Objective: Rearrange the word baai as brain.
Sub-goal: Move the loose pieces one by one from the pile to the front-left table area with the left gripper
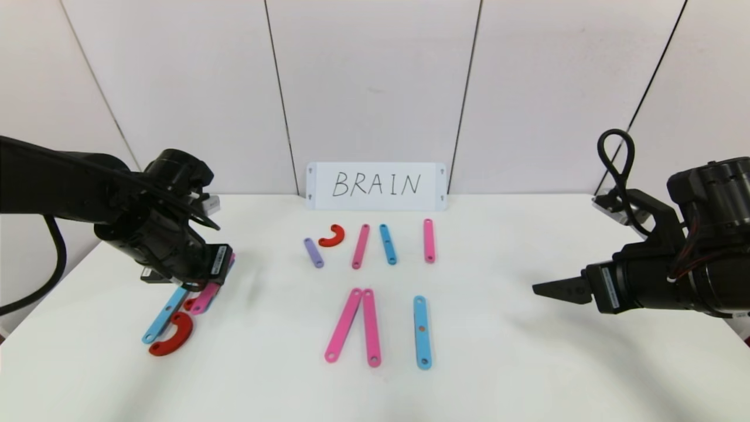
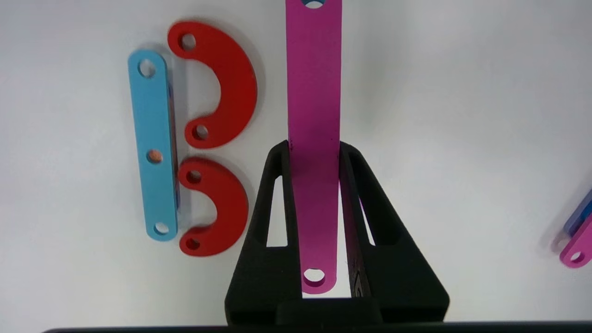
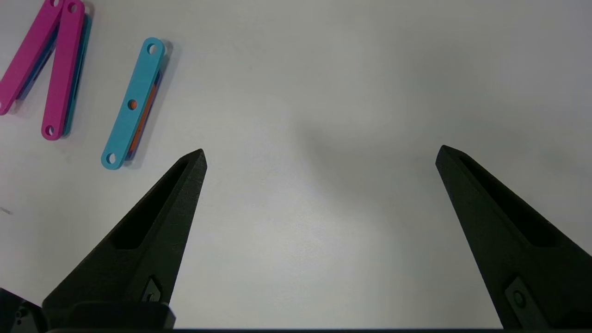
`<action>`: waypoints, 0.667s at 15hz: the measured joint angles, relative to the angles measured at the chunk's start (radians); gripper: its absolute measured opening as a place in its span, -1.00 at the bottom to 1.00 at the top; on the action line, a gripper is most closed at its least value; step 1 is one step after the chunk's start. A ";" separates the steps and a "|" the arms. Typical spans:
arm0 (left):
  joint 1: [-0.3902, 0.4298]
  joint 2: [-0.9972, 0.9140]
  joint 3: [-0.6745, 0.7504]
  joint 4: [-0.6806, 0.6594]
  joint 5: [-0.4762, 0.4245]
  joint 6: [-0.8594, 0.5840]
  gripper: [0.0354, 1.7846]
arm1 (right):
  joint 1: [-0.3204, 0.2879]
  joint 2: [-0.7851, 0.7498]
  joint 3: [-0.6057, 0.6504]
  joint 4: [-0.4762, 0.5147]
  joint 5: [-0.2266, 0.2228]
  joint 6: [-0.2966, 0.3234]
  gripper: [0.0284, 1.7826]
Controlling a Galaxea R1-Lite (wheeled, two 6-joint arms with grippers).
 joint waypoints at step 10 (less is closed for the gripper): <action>-0.096 0.007 0.170 -0.154 0.000 -0.039 -0.70 | 0.014 0.006 0.006 0.000 -0.003 0.000 0.95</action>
